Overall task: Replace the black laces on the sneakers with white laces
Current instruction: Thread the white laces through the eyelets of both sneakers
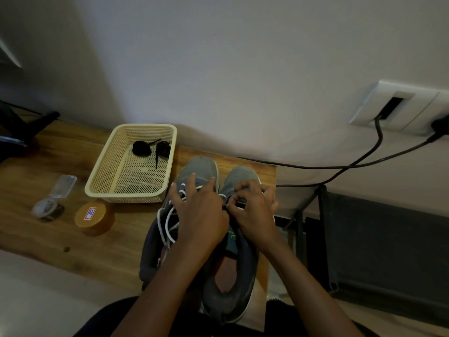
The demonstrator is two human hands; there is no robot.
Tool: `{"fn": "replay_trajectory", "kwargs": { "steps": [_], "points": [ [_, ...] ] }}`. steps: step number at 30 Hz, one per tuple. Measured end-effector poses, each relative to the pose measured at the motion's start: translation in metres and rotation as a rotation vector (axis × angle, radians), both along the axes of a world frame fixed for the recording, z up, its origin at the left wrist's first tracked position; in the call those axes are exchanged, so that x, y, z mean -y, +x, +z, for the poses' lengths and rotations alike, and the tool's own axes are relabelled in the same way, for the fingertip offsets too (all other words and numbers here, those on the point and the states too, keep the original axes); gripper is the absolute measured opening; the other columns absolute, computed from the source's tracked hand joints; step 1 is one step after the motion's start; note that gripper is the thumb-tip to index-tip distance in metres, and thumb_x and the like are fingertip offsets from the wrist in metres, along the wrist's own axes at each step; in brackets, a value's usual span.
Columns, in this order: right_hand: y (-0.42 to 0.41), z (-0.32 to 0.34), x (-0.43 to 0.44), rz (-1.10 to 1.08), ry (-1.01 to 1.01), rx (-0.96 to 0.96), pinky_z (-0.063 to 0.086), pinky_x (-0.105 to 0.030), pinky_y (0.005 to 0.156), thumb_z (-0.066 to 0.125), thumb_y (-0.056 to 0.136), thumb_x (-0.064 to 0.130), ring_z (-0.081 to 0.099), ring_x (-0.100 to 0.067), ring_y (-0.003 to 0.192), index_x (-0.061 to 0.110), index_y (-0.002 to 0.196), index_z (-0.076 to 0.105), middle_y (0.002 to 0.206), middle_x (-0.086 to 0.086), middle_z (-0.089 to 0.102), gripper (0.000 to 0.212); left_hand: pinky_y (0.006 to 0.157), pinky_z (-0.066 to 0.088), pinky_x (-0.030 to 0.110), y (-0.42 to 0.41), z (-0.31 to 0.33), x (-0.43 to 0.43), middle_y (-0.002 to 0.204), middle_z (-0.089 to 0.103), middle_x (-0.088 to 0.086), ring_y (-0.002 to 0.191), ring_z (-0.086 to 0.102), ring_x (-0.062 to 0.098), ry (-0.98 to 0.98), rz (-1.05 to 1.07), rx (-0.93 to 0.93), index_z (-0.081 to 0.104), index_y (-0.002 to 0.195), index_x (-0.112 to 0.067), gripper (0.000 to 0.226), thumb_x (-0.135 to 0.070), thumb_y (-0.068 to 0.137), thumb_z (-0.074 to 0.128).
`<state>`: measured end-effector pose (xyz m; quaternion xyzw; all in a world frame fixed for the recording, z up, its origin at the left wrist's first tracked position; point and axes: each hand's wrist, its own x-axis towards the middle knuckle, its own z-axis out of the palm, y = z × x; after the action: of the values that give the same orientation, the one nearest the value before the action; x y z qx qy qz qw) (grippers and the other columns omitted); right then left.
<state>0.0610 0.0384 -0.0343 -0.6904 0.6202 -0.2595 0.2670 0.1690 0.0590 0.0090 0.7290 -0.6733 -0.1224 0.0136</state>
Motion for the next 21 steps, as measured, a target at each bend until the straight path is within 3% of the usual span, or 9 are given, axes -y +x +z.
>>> {"fn": "replay_trajectory", "kwargs": {
  "steps": [4, 8, 11, 14, 17, 21],
  "points": [
    [0.001, -0.006, 0.001, 0.015, 0.023, 0.059, 0.035, -0.046, 0.1, 0.06, 0.088, 0.022, 0.025, -0.012, 0.114, 0.023, 0.072, 0.058, 0.109, 0.018, 0.036, 0.016, 0.111, -0.007, 0.057, -0.003, 0.002, -0.003, 0.157, 0.016, -0.008, 0.146, -0.006, 0.025, -0.02, -0.068, 0.071, 0.057, 0.124, -0.033, 0.032, -0.034, 0.096, 0.042],
    [-0.006, 0.001, 0.006, 0.019, 0.045, 0.036, 0.029, -0.046, 0.105, 0.066, 0.084, 0.026, 0.024, -0.015, 0.121, 0.029, 0.075, 0.06, 0.114, 0.016, 0.038, 0.012, 0.111, -0.006, 0.058, 0.009, 0.002, 0.003, 0.153, 0.024, -0.012, 0.145, 0.0, 0.024, 0.04, 0.022, -0.094, 0.061, 0.119, -0.037, 0.033, -0.047, 0.097, 0.039],
    [-0.018, 0.02, 0.011, -0.09, 0.074, 0.048, 0.022, -0.035, 0.101, 0.07, 0.081, 0.033, 0.027, -0.016, 0.121, 0.033, 0.074, 0.061, 0.121, 0.013, 0.045, 0.011, 0.112, -0.003, 0.054, 0.024, 0.003, 0.01, 0.149, 0.032, -0.012, 0.143, 0.008, 0.021, -0.063, 0.156, -0.18, 0.067, 0.108, -0.037, 0.025, -0.042, 0.096, 0.045],
    [-0.034, 0.037, 0.013, -0.25, 0.073, 0.062, 0.017, -0.03, 0.09, 0.069, 0.081, 0.034, 0.029, -0.017, 0.12, 0.023, 0.069, 0.06, 0.121, 0.012, 0.05, 0.019, 0.112, -0.004, 0.052, 0.03, 0.002, 0.015, 0.149, 0.033, -0.013, 0.143, 0.01, 0.02, -0.116, 0.17, -0.204, 0.067, 0.097, -0.041, 0.012, -0.038, 0.091, 0.057],
    [-0.037, 0.043, 0.004, -0.197, 0.036, -0.12, 0.013, -0.034, 0.102, 0.065, 0.079, 0.051, 0.027, -0.016, 0.124, 0.021, 0.067, 0.06, 0.117, 0.015, 0.051, 0.033, 0.111, -0.006, 0.055, 0.025, -0.003, 0.017, 0.149, 0.033, -0.012, 0.143, 0.007, 0.02, -0.099, 0.083, -0.189, 0.067, 0.097, -0.044, 0.012, -0.04, 0.088, 0.061],
    [-0.022, 0.044, -0.016, -0.011, 0.04, -0.44, 0.004, -0.051, 0.111, 0.048, 0.07, 0.076, 0.021, -0.021, 0.132, 0.021, 0.077, 0.07, 0.13, 0.013, 0.048, 0.06, 0.113, 0.002, 0.058, 0.022, -0.009, 0.019, 0.149, 0.033, -0.009, 0.144, 0.006, 0.023, -0.056, 0.016, -0.178, 0.067, 0.102, -0.042, 0.015, -0.04, 0.087, 0.061]
  ]
}}
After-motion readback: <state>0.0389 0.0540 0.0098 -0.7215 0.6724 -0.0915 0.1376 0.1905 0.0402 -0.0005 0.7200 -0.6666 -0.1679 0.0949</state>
